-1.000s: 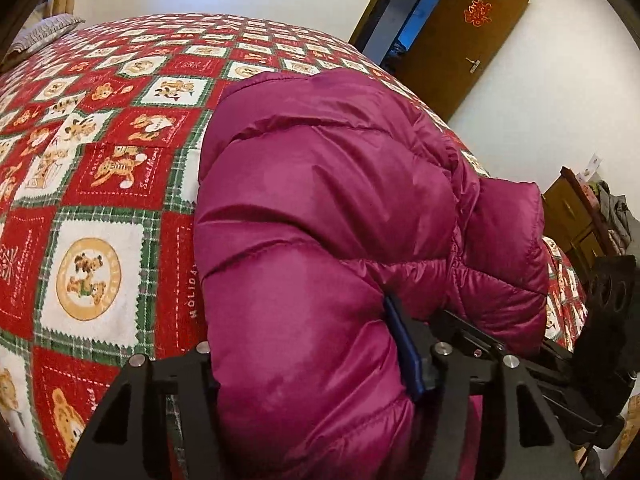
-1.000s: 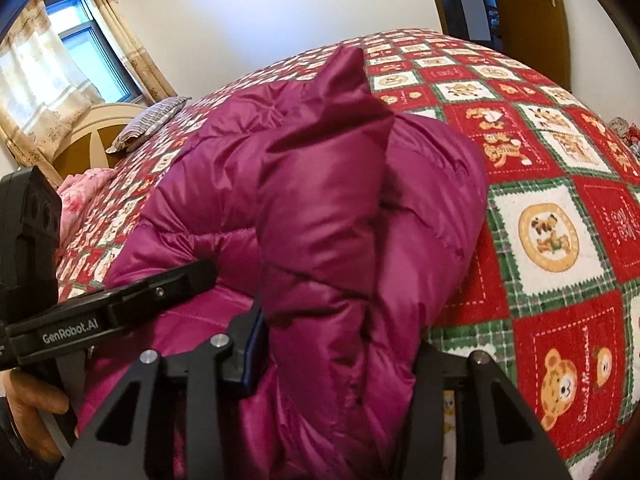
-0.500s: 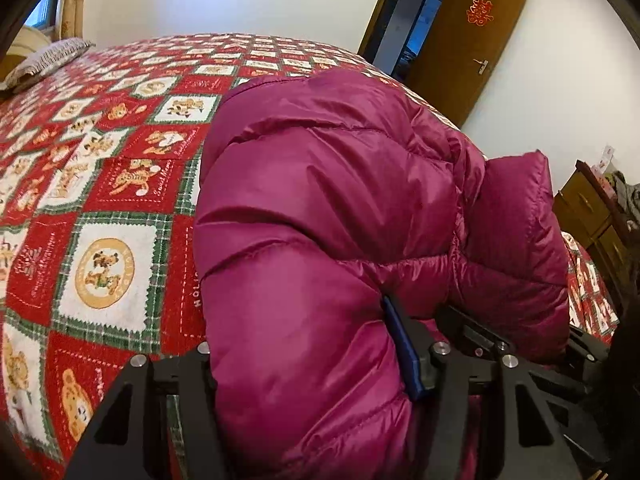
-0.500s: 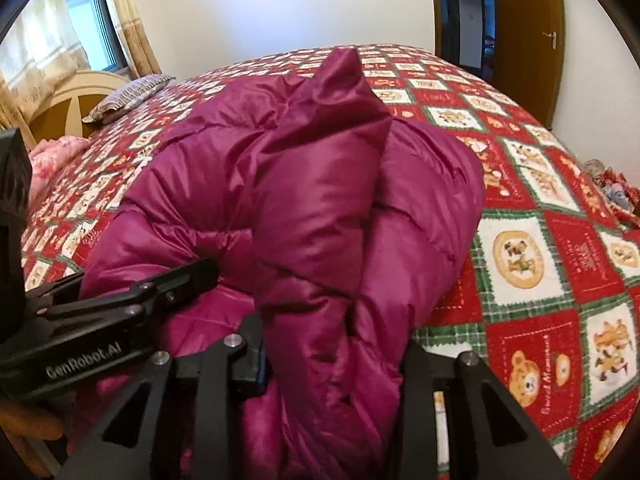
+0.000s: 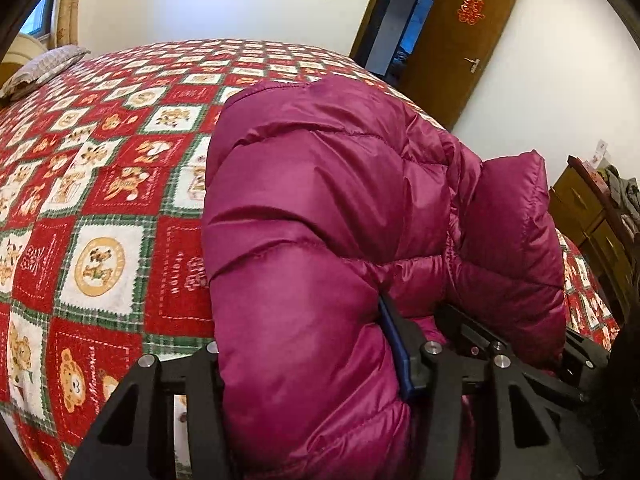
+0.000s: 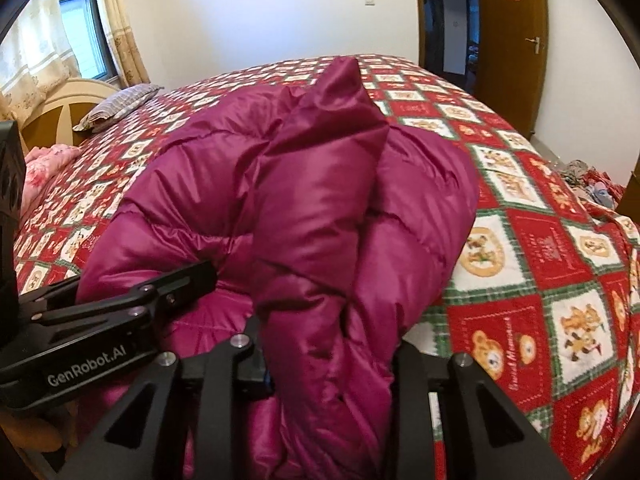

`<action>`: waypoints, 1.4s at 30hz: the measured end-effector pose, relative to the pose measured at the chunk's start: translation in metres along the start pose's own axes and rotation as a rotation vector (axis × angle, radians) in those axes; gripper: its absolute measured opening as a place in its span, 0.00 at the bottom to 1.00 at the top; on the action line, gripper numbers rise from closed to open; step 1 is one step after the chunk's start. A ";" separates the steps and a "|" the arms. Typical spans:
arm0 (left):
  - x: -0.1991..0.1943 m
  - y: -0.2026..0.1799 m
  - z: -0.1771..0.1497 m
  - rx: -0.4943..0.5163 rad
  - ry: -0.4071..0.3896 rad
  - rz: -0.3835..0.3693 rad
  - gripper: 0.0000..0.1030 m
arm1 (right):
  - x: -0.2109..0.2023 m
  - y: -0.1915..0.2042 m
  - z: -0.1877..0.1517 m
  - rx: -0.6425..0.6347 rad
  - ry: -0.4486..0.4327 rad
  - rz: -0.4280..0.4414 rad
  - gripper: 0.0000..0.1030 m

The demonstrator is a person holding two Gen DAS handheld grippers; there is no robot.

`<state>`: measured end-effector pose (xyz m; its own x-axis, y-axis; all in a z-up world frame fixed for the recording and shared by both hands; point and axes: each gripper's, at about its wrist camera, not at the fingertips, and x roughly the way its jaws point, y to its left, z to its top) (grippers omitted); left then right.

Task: Fold large clothes

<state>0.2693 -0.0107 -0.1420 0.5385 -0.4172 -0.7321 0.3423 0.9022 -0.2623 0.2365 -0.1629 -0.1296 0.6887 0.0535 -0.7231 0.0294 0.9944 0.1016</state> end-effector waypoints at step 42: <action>0.104 -0.172 0.039 0.072 0.089 -0.130 0.52 | -0.022 -0.193 0.027 0.072 0.006 -0.245 0.29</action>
<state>0.2967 -0.2135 -0.1482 0.4169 -0.5155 -0.7486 0.4604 0.8299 -0.3151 0.2352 -0.3588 -0.1151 0.6505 -0.1875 -0.7360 0.2464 0.9687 -0.0290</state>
